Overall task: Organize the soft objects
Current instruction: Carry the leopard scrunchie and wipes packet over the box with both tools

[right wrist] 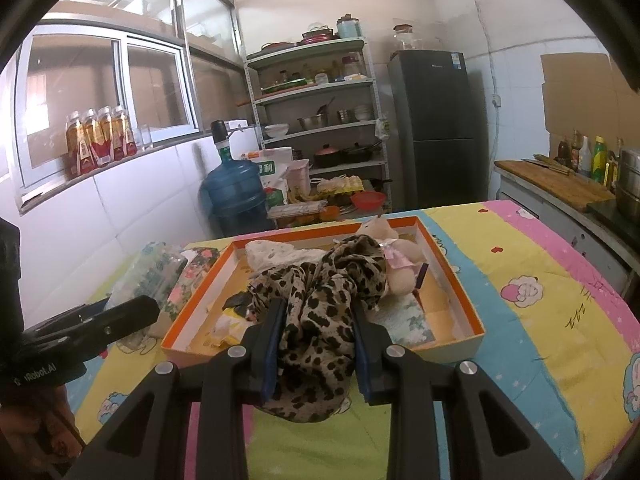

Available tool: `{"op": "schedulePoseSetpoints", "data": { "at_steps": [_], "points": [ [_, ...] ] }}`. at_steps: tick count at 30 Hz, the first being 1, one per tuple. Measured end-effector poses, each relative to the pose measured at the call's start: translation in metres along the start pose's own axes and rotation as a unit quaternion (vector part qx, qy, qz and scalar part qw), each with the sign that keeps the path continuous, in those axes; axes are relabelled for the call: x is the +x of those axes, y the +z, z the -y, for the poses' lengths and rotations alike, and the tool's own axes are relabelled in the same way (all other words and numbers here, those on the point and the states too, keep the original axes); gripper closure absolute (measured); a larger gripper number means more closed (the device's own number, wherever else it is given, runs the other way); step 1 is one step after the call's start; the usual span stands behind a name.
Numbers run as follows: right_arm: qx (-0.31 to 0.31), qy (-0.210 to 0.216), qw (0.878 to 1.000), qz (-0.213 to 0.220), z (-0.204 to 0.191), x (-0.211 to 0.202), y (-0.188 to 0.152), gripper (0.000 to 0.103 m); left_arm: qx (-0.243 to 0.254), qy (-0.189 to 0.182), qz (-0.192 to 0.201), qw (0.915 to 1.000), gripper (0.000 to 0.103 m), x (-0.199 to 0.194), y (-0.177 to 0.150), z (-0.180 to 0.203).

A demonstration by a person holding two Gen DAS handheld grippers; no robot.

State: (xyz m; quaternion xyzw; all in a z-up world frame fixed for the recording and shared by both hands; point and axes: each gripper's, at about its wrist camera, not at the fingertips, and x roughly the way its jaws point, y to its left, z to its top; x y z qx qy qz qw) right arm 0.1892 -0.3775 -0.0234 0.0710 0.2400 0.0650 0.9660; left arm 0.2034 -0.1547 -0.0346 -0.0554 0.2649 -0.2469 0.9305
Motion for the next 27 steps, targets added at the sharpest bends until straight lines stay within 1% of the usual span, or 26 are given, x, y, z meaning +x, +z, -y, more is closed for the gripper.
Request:
{"op": "schedulePoseSetpoints", "data": {
  "at_steps": [8,15,27],
  "points": [
    [0.005,-0.005,1.000,-0.001,0.018,0.010,0.009,0.072,0.009,0.000,-0.007,0.9999,0.053,0.020,0.009,0.007],
    [0.007,-0.007,1.000,-0.001,0.025,0.019,0.015,0.072,0.011,0.005,-0.007,0.9999,0.053,0.034,0.019,0.011],
    [0.001,-0.004,1.000,-0.005,0.029,0.036,0.026,0.072,-0.004,0.010,-0.017,0.9998,0.053,0.067,0.034,0.004]
  ]
}}
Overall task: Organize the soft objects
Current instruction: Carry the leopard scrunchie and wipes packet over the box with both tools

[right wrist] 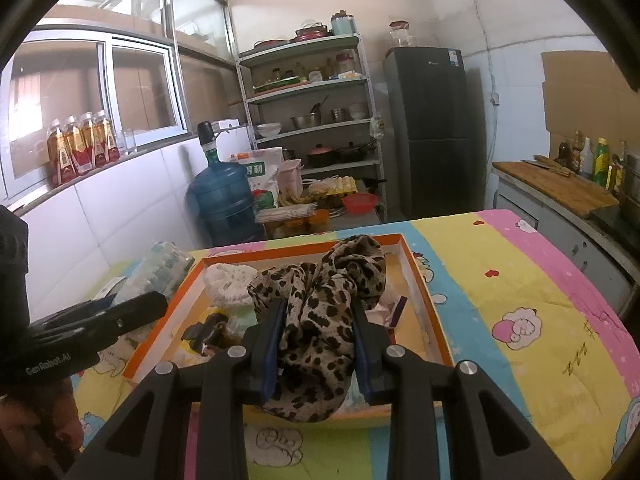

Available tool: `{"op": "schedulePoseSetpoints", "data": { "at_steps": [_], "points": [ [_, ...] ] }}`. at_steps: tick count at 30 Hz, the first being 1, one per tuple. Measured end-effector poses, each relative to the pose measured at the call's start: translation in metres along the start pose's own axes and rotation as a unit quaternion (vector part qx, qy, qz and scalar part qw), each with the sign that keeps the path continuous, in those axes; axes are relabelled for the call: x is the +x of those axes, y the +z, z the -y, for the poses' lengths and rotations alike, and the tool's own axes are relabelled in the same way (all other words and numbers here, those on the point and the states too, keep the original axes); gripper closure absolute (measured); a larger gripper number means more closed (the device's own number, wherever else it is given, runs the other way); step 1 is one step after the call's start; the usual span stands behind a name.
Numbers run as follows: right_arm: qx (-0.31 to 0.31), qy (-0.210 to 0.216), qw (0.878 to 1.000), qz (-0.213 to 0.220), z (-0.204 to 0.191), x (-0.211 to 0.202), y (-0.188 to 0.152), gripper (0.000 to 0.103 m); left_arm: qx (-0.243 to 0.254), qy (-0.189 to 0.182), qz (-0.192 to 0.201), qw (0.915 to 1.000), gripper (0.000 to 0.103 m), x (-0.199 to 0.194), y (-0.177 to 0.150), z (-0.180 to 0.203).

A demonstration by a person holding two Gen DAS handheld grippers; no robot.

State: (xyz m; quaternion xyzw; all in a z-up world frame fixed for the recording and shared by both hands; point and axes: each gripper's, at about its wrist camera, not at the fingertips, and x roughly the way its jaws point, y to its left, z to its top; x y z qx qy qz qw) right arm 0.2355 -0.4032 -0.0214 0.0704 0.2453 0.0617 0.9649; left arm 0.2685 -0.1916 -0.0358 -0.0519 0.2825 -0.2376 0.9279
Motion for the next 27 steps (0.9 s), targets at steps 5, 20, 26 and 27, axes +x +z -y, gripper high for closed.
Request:
{"op": "schedulePoseSetpoints", "data": {
  "at_steps": [5,20,26,27],
  "points": [
    [-0.003,0.008,1.000,-0.001,-0.002,0.013,0.010,0.072,-0.002,0.003,-0.003,1.0000,0.053,0.011,0.004,-0.003],
    [-0.023,0.026,0.999,-0.004,-0.017,0.046,0.033,0.072,-0.017,0.007,-0.016,0.9997,0.053,0.039,0.009,-0.017],
    [-0.021,0.030,0.999,-0.015,-0.016,0.060,0.033,0.072,-0.021,0.002,-0.029,0.9994,0.053,0.053,0.007,-0.019],
    [-0.020,0.030,0.999,-0.017,-0.016,0.063,0.033,0.072,-0.021,0.002,-0.032,0.9993,0.053,0.055,0.006,-0.019]
  ]
}}
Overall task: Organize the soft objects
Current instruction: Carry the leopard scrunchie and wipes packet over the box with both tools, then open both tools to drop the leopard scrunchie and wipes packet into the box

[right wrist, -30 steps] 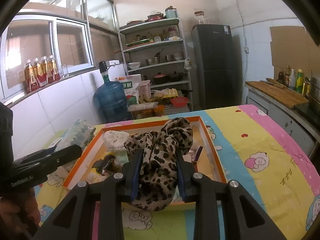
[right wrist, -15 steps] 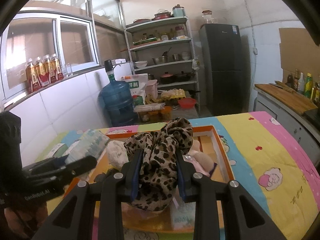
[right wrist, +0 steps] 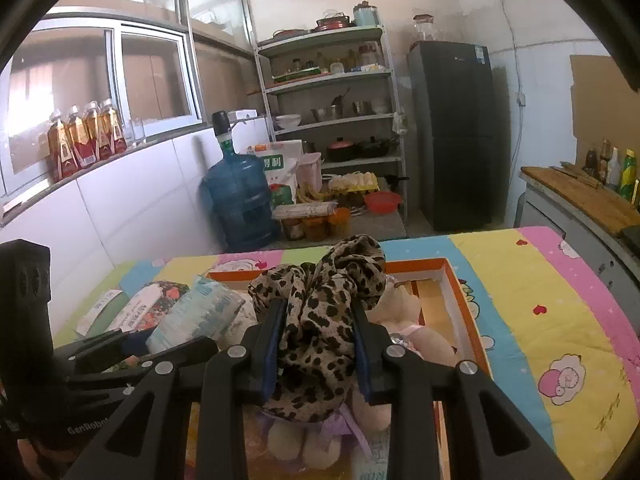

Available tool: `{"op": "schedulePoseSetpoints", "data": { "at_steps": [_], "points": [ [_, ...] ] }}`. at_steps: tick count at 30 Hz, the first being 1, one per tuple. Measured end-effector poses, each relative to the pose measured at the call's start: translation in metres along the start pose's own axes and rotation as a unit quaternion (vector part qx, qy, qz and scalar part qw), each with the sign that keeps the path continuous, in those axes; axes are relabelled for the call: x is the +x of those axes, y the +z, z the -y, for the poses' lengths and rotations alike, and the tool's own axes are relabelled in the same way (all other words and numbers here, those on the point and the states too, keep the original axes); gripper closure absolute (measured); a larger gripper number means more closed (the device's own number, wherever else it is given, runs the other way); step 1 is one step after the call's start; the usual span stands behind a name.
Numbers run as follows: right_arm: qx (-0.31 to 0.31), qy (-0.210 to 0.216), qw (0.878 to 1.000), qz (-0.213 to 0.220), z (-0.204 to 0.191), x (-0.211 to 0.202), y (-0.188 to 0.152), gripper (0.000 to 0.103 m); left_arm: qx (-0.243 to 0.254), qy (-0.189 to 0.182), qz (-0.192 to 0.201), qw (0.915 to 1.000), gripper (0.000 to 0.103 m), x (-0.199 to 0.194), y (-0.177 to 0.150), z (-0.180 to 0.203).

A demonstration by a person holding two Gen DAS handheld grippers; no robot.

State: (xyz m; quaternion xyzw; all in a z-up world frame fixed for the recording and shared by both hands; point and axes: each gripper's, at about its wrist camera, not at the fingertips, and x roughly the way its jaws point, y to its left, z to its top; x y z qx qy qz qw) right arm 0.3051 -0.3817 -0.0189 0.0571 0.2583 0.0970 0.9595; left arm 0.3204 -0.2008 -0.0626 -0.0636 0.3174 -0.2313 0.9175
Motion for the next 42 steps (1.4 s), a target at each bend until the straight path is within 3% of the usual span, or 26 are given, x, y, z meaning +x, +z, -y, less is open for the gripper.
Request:
{"op": "schedulePoseSetpoints", "data": {
  "at_steps": [10,19,24,33,42],
  "points": [
    [0.003,0.003,1.000,-0.021,0.003,0.024,-0.003,0.072,-0.016,-0.005,-0.023,0.9996,0.053,0.022,-0.006,-0.010],
    [0.000,0.006,1.000,-0.023,0.003,0.032,-0.005,0.071,-0.025,-0.019,-0.017,0.9994,0.051,0.027,-0.008,-0.015],
    [0.004,0.008,1.000,-0.015,0.005,0.032,-0.008,0.050,-0.029,-0.029,-0.014,0.9991,0.047,0.027,-0.008,-0.017],
    [0.010,0.017,1.000,0.010,0.008,0.025,-0.007,0.050,-0.026,-0.037,0.012,0.9989,0.037,0.018,-0.005,-0.019],
    [0.020,0.022,0.999,0.026,0.015,0.019,-0.008,0.050,-0.021,-0.036,0.035,0.9985,0.035,0.009,-0.002,-0.020]
  ]
}}
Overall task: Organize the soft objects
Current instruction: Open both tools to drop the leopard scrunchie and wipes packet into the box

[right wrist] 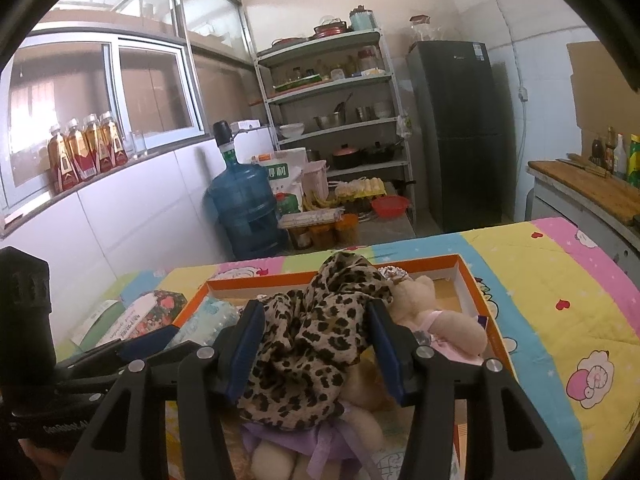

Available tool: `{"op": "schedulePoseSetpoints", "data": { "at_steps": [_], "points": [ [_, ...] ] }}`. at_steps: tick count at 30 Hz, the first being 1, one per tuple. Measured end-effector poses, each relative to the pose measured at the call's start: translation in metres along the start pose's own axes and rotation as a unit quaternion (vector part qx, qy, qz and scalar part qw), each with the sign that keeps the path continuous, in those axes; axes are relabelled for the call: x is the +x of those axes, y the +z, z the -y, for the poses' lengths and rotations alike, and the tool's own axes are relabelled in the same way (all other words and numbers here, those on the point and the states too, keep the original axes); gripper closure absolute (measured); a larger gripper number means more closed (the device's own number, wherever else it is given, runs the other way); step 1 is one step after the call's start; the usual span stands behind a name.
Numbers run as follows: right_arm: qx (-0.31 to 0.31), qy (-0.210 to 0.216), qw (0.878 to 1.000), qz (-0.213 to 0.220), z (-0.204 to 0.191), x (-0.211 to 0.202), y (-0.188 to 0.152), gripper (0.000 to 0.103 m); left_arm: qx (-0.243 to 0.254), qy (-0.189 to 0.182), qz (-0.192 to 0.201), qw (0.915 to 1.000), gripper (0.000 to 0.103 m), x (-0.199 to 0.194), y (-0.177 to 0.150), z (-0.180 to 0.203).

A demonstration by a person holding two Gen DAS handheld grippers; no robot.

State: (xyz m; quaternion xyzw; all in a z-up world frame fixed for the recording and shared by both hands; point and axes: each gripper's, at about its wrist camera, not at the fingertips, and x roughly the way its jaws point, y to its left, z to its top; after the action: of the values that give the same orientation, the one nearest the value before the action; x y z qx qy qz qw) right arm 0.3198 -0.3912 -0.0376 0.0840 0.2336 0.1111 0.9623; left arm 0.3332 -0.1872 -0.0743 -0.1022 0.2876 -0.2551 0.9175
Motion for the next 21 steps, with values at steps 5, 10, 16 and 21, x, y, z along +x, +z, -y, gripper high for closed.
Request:
{"op": "schedulePoseSetpoints", "data": {
  "at_steps": [5,10,16,21],
  "points": [
    [-0.001,-0.002,1.000,0.018,0.000,-0.008,-0.001,0.050,0.010,0.001,0.016,0.9998,0.035,-0.010,0.000,0.004],
    [0.010,0.003,1.000,0.026,0.003,-0.013,-0.002,0.050,0.019,0.004,0.031,0.9993,0.035,-0.019,0.001,0.008],
    [0.030,0.004,0.999,0.035,0.003,-0.029,-0.002,0.050,0.024,0.006,0.042,0.9988,0.035,-0.031,-0.002,0.010],
    [0.026,-0.002,0.999,0.036,-0.009,-0.049,-0.006,0.050,0.026,0.002,0.046,0.9986,0.035,-0.041,-0.004,0.014]
  ]
}}
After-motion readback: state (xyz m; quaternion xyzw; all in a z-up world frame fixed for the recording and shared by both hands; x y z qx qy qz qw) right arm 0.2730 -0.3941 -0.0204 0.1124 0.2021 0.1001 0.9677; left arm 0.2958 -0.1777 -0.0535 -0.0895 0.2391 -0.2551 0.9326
